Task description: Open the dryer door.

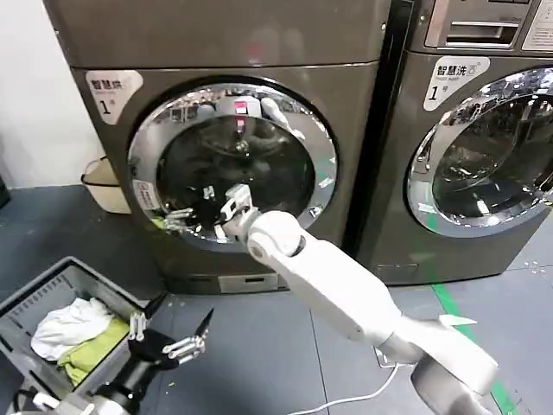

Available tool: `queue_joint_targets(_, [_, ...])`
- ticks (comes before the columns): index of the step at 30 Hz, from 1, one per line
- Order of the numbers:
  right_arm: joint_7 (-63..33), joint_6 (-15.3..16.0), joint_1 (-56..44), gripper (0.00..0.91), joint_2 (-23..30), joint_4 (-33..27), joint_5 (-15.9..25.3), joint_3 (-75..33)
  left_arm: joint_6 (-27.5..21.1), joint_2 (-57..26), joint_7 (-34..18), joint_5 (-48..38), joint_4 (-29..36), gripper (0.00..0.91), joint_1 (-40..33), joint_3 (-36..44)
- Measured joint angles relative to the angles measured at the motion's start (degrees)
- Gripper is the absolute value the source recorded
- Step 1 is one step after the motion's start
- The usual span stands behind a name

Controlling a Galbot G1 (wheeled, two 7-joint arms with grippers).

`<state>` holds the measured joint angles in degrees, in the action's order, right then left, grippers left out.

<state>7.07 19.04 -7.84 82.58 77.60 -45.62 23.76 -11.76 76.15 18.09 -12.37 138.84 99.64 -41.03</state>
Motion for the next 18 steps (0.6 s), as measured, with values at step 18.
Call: queue_joint_targets(18, [1.26,-1.19,1.84,0.907,5.91,-7.07,1.79,0.78,0.02,-0.18,-0.01,-0.31,-0.01,0.907,-0.28,-0.06])
